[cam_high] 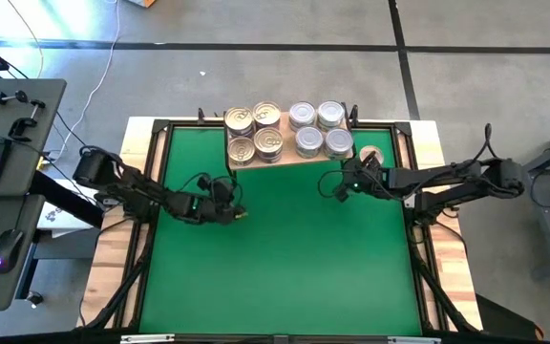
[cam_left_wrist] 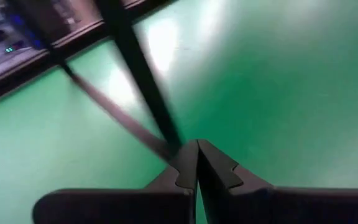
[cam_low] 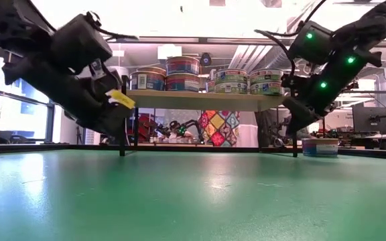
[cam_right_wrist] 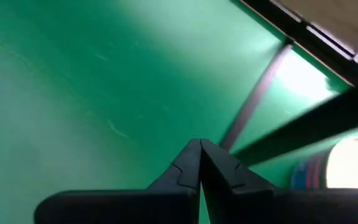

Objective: Stack canned seafood by type on shelf
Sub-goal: Stack the blue tuna can on top of the other blue tuna can on the shelf

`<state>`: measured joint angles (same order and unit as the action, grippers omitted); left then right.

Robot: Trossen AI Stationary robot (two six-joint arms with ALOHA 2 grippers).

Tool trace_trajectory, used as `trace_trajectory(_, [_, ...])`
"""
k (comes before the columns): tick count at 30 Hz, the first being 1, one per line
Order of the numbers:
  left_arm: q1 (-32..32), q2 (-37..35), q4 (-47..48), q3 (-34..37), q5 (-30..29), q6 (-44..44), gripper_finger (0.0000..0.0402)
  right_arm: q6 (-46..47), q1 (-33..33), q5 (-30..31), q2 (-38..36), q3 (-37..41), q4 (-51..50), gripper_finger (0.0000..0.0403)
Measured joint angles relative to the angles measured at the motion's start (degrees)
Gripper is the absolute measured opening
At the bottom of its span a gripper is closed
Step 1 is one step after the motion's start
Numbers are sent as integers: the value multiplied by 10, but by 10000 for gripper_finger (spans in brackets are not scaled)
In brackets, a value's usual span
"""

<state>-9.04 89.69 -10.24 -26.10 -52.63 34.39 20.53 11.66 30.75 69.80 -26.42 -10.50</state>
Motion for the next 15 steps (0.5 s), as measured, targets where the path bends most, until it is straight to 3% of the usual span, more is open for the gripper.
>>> trace_trajectory(15, [74,0,6,31,-4,-1,0,-1,0,-66,0,1,92,0])
